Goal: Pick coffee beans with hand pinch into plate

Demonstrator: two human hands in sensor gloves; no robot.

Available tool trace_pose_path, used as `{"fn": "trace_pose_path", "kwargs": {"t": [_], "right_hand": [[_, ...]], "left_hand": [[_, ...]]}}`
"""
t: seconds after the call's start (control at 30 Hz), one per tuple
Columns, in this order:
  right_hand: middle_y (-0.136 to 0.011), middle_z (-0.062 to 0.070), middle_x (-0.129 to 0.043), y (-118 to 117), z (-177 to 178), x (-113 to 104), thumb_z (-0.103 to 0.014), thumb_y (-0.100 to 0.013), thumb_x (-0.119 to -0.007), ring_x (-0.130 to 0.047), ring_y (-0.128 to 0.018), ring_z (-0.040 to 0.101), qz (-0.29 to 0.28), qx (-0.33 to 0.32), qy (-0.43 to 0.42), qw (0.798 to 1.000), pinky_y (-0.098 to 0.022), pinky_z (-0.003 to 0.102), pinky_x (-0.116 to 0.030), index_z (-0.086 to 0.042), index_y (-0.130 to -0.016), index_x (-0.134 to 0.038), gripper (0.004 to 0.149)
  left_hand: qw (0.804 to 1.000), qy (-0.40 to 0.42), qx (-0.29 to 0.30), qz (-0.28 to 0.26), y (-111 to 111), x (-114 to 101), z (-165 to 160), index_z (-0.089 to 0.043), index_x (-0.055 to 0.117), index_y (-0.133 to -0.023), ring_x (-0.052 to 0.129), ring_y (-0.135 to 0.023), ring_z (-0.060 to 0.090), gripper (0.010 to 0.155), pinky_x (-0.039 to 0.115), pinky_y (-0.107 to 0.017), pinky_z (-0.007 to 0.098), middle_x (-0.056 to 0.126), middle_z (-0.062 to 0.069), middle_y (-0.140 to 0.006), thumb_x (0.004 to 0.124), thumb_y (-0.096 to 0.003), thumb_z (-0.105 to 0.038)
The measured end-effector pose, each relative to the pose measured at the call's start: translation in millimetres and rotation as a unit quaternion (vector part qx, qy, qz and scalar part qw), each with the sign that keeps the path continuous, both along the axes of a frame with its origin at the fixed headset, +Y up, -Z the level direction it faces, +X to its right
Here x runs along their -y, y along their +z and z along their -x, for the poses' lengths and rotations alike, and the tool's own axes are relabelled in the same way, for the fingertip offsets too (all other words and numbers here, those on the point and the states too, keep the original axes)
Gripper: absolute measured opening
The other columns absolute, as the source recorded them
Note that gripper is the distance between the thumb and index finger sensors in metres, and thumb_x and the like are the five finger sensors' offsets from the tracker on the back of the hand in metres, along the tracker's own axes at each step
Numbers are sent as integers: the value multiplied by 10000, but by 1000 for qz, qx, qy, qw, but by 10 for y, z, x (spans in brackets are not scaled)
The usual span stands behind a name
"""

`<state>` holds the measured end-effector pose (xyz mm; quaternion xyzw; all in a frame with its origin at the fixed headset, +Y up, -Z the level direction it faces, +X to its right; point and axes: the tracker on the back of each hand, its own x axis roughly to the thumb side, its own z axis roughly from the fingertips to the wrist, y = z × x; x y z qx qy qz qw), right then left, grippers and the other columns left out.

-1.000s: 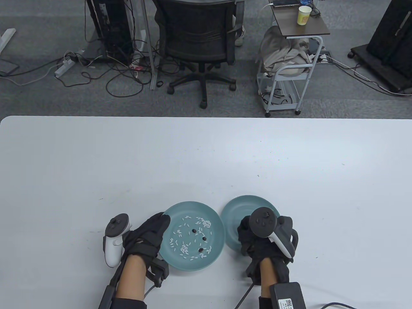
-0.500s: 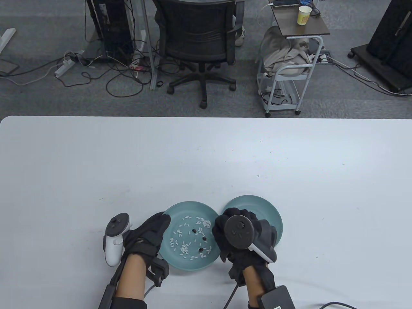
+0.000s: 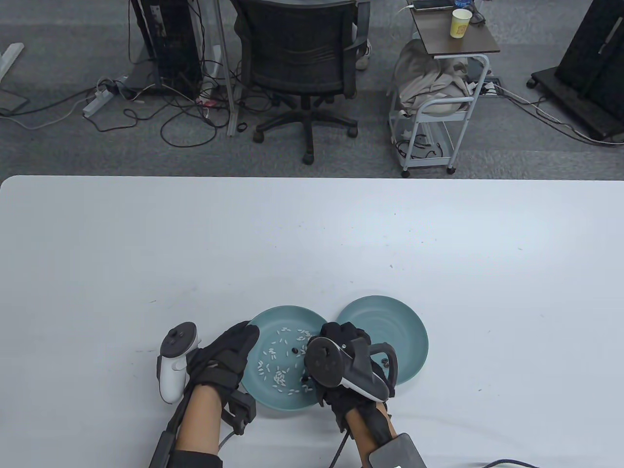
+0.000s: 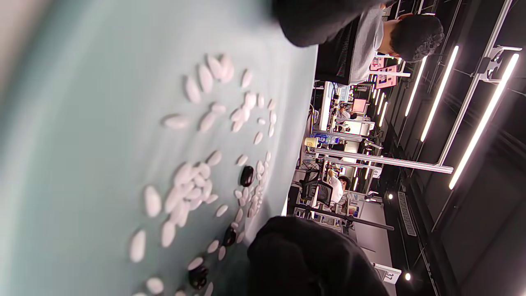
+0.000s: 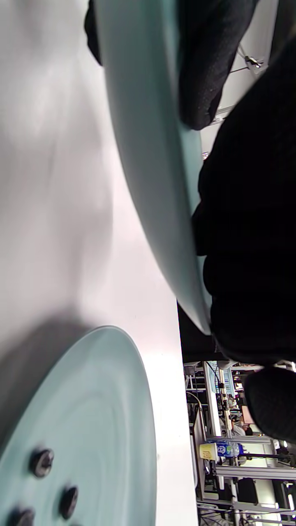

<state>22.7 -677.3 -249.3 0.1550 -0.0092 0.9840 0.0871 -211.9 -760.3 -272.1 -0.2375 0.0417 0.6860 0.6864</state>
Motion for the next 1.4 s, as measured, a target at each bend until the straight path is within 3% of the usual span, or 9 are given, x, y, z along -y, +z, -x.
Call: {"fn": "trace_pose_path", "kwargs": {"t": [0.37, 0.83, 1.1, 1.4], "right_hand": [[-943, 120, -720, 44, 141, 32, -382, -498, -820, -757, -780, 399, -3, 7, 65, 998, -634, 595, -648, -169, -801, -862, 373], [-954, 127, -703, 27, 161, 74, -372, -497, -834, -741, -790, 405, 6, 12, 69, 998, -650, 626, -615, -180, -834, -837, 387], [-950, 127, -709, 15, 201, 31, -356, -495, -836, -743, -787, 408, -19, 18, 70, 997, -654, 644, -600, -186, -836, -838, 380], [-950, 128, -705, -30, 275, -65, -351, -495, -823, -734, -787, 409, 3, 18, 98, 995, -662, 679, -561, -120, -842, -808, 418]], "left_hand": [[1000, 16, 8, 3, 2, 3, -10, -111, 594, -1143, 1020, -638, 340, 502, 907, -444, 473, 917, 201, -869, 638, -693, -330], [1000, 21, 18, 0, -14, 15, -15, -110, 597, -1144, 1016, -637, 354, 509, 903, -443, 481, 916, 212, -869, 640, -691, -337], [999, 38, 14, -14, -31, 5, -3, -113, 595, -1145, 1013, -640, 354, 509, 901, -445, 480, 912, 212, -873, 640, -692, -340], [998, 61, -4, -27, -16, 9, 6, -107, 616, -1136, 1026, -613, 355, 509, 912, -421, 476, 928, 216, -848, 654, -688, -345]]}}
